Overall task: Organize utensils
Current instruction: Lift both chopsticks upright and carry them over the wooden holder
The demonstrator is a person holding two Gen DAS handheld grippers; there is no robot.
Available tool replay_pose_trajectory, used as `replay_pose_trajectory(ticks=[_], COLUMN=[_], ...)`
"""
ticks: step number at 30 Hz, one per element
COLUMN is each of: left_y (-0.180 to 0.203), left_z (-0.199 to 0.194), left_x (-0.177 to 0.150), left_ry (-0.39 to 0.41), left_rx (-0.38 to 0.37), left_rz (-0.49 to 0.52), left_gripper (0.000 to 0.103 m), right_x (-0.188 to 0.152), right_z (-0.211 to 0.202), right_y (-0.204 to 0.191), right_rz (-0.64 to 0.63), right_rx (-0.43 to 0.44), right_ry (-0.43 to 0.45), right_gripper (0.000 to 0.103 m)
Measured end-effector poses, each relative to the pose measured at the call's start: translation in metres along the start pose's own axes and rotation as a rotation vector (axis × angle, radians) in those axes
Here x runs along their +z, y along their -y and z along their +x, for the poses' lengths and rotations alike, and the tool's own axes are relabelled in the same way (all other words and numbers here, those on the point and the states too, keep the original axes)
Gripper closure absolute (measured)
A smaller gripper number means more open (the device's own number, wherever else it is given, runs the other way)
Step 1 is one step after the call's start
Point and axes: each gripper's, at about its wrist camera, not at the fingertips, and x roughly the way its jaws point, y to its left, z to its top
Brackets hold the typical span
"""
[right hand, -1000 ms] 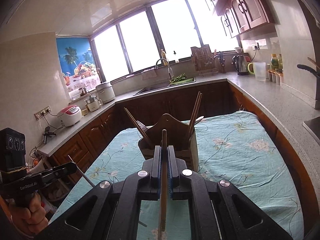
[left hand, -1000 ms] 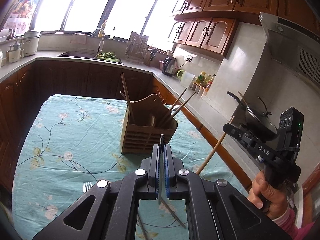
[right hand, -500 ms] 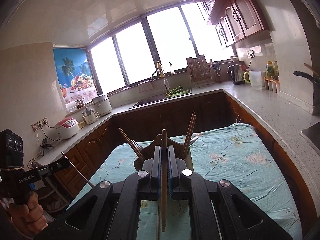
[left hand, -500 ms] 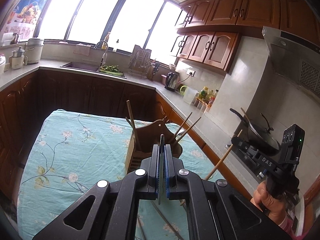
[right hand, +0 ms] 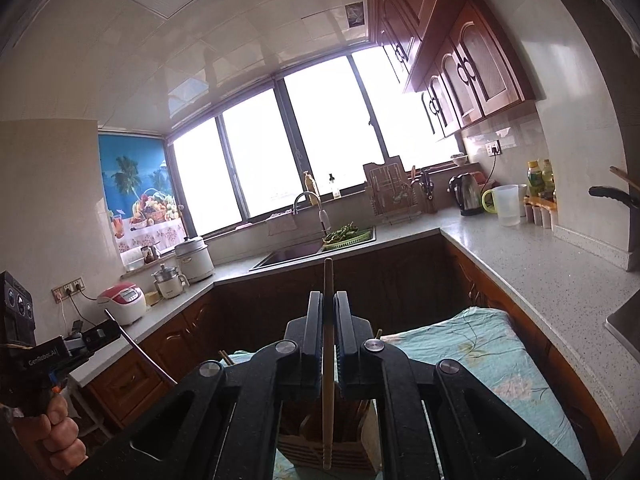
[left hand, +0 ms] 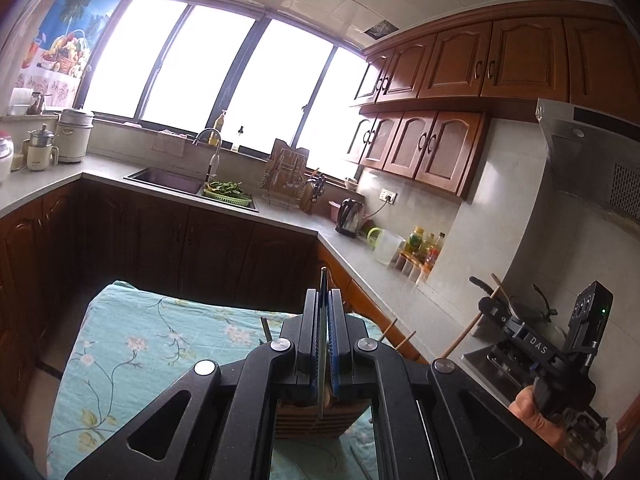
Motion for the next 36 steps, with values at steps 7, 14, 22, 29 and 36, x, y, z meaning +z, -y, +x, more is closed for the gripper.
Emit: replay_pose_trajectory(ticks=[7, 14, 22, 29, 36], left_y=[-0.016, -0.026, -0.032, -0.034, -0.034], left_z=[0.053, 0.099, 0.131, 0.156, 0.16], left_x=[-0.005, -0.028, -0.042, -0.04, -0.035], left_ry=[-0.005, -0.046, -0.096, -0.145, -0.148], left_rx=[0.04, 0.076, 0.09, 0.09, 0.088], left_rz=[-0.037, -0.067, -0.081, -0.075, -0.053], left_gripper=[0.101, 0.101, 0.101, 0.101, 0.101], right_x=[0.002, -0.029, -0.06, -0.075, -0.075], right_z=[0.035, 0.057, 0.078, 0.091, 0.092], right_y=[0.01, 0.022, 0.033, 0.036, 0.039], right_rz=[0.011, 0.026, 0.046, 0.043, 0.041], right_rx=[-0.025, -0.052, -0.064, -0.068, -0.077], right_ry=[0.026, -0.008, -0.091, -0.162, -0.174], right_gripper=[0.098, 0.098, 0.098, 0.098, 0.097])
